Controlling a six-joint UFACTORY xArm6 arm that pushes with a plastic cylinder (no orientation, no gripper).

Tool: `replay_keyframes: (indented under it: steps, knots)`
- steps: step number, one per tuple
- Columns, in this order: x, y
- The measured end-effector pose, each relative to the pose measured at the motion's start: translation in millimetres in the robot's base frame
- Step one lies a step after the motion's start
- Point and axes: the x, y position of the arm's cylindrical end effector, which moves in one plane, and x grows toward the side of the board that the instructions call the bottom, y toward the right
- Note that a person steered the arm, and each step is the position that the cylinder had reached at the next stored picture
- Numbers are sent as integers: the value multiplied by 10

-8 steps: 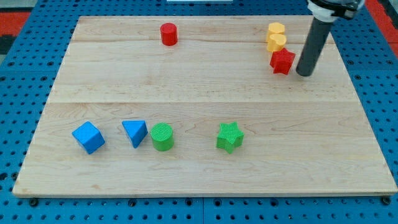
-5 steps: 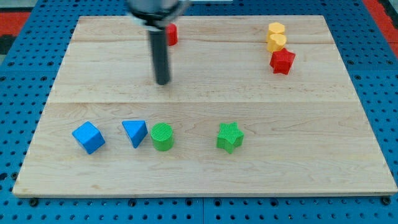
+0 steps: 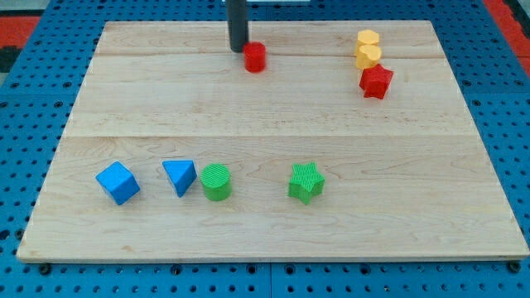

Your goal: Move red circle at bottom right to red star

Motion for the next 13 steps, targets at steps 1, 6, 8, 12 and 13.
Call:
replay_keyframes:
  steps: [1, 6, 8, 12, 13]
  knots:
    - [539, 673]
    - [1246, 1332]
    - [1655, 1466]
    - [1326, 1581]
    - [1277, 1860]
